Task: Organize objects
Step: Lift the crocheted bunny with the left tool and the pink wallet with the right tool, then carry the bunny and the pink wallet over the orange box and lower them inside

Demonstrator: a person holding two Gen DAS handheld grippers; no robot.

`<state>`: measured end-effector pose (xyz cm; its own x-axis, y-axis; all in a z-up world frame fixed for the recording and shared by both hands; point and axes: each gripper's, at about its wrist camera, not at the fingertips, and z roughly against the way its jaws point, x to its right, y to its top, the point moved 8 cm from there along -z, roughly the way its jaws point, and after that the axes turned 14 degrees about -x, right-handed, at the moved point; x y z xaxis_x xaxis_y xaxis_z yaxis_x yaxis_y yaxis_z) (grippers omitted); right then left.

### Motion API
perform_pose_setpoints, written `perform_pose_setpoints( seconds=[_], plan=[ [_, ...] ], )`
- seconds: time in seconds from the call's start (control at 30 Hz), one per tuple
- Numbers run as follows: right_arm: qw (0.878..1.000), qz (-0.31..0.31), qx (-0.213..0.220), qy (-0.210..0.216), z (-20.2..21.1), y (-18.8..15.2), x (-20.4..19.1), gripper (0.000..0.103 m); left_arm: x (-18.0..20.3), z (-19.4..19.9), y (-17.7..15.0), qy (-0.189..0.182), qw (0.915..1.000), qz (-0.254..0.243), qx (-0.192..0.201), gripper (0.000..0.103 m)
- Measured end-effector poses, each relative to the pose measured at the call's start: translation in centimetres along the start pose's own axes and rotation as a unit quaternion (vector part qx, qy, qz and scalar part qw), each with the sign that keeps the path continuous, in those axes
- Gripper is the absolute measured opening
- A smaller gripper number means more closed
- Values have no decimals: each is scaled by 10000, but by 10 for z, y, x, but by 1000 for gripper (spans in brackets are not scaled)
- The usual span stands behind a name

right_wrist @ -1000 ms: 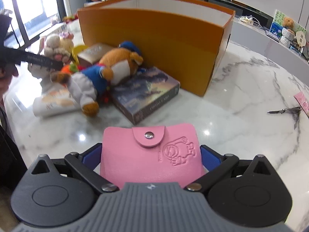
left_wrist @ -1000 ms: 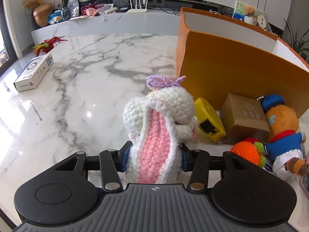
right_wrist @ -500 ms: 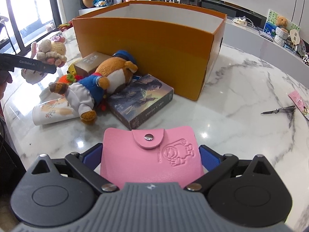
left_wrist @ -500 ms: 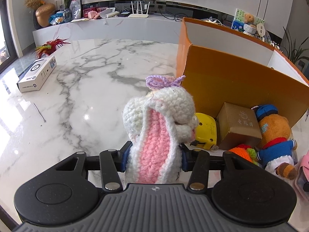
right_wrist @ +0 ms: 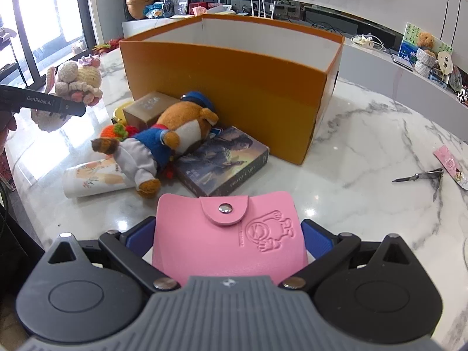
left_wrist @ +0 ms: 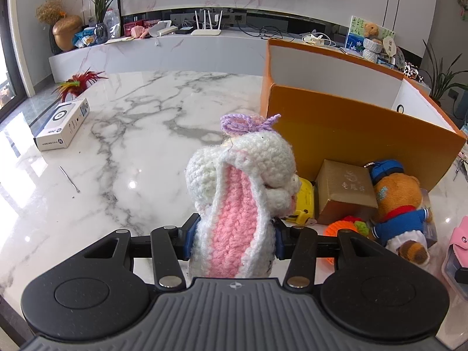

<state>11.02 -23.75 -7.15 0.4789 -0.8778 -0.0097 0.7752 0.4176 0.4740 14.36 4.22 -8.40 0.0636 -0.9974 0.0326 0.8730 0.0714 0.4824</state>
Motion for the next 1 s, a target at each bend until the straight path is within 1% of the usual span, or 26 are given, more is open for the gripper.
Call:
perform_pose_setpoints(
  seconds=[0.27, 0.53, 0.7, 0.87, 1.0],
  plan=[
    [9998, 71, 177, 8, 20, -1, -12, 101, 1, 17, -6, -10, 9999, -58, 94, 56],
    [9986, 184, 450, 203, 41, 3, -32, 101, 5, 35, -11, -18, 9996, -170, 217, 56],
    [9965, 221, 739, 320, 59, 12, -48, 101, 11, 50, -9, -106, 9992, -175, 354, 56],
    [9924, 124, 1159, 386, 79, 30, -57, 101, 22, 66, 0, -240, 9980, -205, 545, 56],
    [9901, 38, 1349, 381, 88, 43, -61, 101, 29, 76, 8, -311, 9970, -254, 666, 56]
  ],
)
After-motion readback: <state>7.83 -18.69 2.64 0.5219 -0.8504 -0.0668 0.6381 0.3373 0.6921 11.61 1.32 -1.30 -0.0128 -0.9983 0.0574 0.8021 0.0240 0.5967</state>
